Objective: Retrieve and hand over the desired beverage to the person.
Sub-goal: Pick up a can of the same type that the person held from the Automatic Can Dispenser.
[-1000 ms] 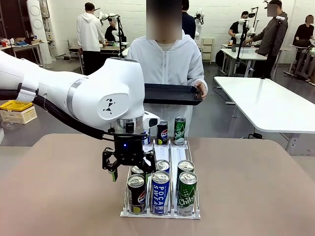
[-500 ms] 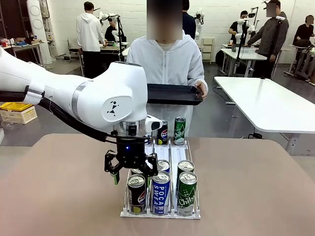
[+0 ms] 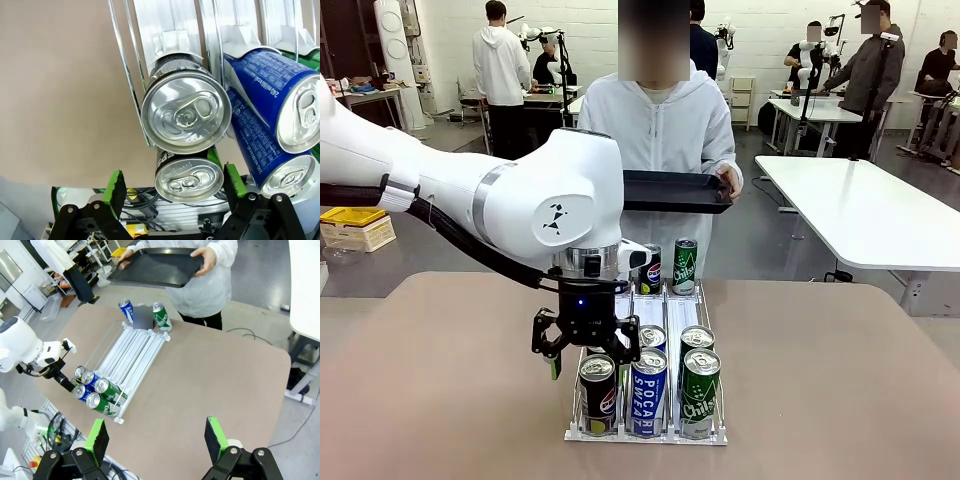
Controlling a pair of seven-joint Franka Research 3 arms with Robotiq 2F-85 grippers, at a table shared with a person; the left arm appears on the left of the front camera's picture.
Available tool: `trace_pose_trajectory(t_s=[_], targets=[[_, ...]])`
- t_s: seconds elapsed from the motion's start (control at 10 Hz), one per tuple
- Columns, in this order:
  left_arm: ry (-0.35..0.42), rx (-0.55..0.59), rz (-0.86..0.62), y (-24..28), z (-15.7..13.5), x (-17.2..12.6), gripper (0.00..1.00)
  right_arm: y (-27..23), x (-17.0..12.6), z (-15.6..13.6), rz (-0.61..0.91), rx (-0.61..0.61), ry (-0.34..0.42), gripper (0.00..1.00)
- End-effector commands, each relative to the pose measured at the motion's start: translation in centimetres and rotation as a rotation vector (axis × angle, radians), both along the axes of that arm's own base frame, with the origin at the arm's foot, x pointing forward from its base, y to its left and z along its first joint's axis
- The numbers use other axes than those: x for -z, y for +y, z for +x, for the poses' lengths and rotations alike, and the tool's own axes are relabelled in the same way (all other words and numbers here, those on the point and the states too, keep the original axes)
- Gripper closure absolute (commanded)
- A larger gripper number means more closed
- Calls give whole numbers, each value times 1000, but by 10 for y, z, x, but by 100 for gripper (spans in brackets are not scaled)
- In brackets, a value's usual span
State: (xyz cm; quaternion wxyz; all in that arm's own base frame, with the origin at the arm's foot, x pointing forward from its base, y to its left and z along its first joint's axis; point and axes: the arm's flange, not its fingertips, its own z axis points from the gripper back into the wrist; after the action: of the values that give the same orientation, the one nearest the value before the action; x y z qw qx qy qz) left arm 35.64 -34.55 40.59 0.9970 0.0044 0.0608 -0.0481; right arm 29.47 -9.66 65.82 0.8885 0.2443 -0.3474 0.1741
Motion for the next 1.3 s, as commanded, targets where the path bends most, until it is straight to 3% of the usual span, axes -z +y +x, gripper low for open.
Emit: trace_pose_trajectory(t_s=[0.0,1.2], targets=[[12,-24,19,-6,3,-3,0,1,0,1,-9,6,4,0],[-18,-36,-7,-2,5,-1,0,1,0,1,-9,6,4,0]])
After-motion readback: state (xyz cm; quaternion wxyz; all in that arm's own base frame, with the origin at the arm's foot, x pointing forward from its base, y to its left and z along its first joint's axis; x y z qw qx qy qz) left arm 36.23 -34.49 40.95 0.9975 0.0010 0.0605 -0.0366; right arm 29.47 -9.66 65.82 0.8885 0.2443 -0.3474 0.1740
